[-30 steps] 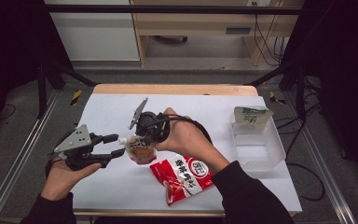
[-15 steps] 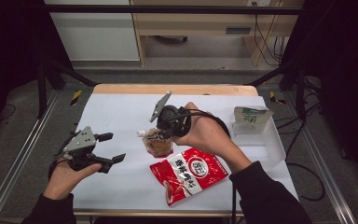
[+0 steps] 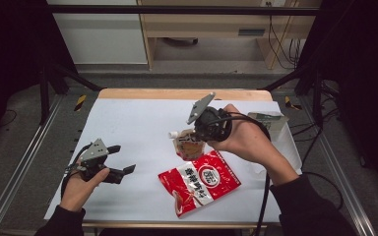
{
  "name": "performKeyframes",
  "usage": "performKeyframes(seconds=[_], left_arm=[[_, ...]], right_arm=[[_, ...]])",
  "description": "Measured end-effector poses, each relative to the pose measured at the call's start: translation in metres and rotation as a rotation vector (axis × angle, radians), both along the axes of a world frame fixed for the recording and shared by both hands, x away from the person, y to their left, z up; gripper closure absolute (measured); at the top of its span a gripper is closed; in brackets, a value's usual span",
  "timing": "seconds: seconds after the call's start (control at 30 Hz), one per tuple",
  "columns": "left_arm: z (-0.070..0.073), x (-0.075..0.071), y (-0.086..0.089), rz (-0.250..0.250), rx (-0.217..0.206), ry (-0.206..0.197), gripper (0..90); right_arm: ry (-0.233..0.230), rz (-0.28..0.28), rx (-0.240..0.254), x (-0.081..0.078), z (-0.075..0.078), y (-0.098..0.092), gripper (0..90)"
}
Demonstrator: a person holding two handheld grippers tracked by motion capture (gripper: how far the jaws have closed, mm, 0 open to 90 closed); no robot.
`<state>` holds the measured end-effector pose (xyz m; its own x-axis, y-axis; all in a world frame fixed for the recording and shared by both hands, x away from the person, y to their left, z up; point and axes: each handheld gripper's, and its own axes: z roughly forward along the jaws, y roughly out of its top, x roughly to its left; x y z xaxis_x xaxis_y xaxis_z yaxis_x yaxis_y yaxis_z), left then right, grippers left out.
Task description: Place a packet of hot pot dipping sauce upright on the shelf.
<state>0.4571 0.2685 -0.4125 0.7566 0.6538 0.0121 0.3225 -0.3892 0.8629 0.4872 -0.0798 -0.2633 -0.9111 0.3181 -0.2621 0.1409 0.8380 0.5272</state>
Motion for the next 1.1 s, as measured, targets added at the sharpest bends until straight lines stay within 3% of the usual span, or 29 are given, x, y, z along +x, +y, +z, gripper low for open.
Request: performKeyframes(seconds=[0.1, 0.23, 0.3, 0.7, 1.1], left_arm=[[-0.006, 0.000, 0.004, 0.033, 0.007, 0.002, 9.3], [-0.012, 0.000, 0.009, 0.092, -0.026, 0.001, 9.4], [-0.016, 0.001, 0.010, 0.102, -0.009, 0.008, 9.4], [-0.023, 0.003, 0.013, 0.109, -0.017, 0.030, 9.4], [-0.027, 0.005, 0.014, 0.112, -0.006, 0.045, 9.4]], right_arm=[[-0.015, -0.020, -0.003, -0.001, 0.005, -0.013, 87.8], [-0.028, -0.042, -0.006, -0.003, 0.010, -0.030, 87.7], [-0.035, -0.055, -0.011, -0.004, 0.013, -0.039, 87.7], [-0.091, -0.119, -0.016, -0.009, 0.028, -0.087, 87.7], [-0.084, -0.188, -0.020, -0.004, 0.020, -0.130, 87.7]])
